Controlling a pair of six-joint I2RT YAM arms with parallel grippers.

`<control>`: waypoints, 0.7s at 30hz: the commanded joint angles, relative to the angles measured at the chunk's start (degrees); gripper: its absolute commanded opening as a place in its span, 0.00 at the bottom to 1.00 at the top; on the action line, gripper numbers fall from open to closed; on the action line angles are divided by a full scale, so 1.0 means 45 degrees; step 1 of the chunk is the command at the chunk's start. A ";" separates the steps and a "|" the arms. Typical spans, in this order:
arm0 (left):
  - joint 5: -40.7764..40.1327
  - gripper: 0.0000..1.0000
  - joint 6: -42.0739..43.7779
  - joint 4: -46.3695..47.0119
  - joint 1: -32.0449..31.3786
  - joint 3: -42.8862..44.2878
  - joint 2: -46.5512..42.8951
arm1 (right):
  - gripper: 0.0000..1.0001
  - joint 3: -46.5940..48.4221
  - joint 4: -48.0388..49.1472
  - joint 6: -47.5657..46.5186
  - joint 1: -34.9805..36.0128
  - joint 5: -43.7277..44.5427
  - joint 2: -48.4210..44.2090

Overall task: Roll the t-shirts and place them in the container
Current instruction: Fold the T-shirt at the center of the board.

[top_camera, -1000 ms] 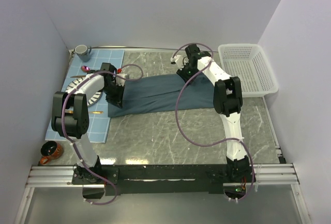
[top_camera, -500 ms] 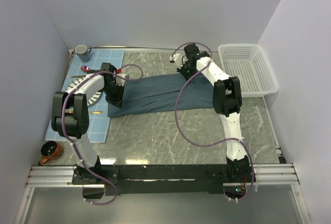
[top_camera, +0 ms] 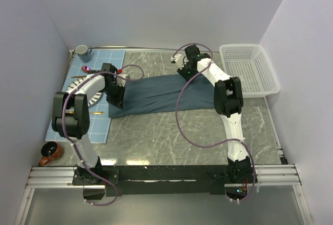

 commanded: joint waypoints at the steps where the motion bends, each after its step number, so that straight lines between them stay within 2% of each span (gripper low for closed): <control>1: -0.0047 0.14 0.0128 0.0030 -0.0006 0.0417 0.0033 | 0.31 0.0269 -0.0376 0.0431 0.0068 -0.0017 -0.0130; 6: -0.0105 0.14 0.0128 0.0050 -0.0006 0.0456 0.0091 | 0.18 0.0406 -0.0533 0.0685 0.0068 -0.0154 -0.0012; 12: -0.0106 0.14 0.0147 0.0050 -0.0006 0.0495 0.0169 | 0.06 0.0308 0.0266 0.0841 0.0088 0.0022 -0.0674; 21: -0.0047 0.14 0.0108 0.0031 -0.0045 0.0866 0.0560 | 0.01 0.0309 0.1380 0.0920 0.0556 -0.0251 -0.1652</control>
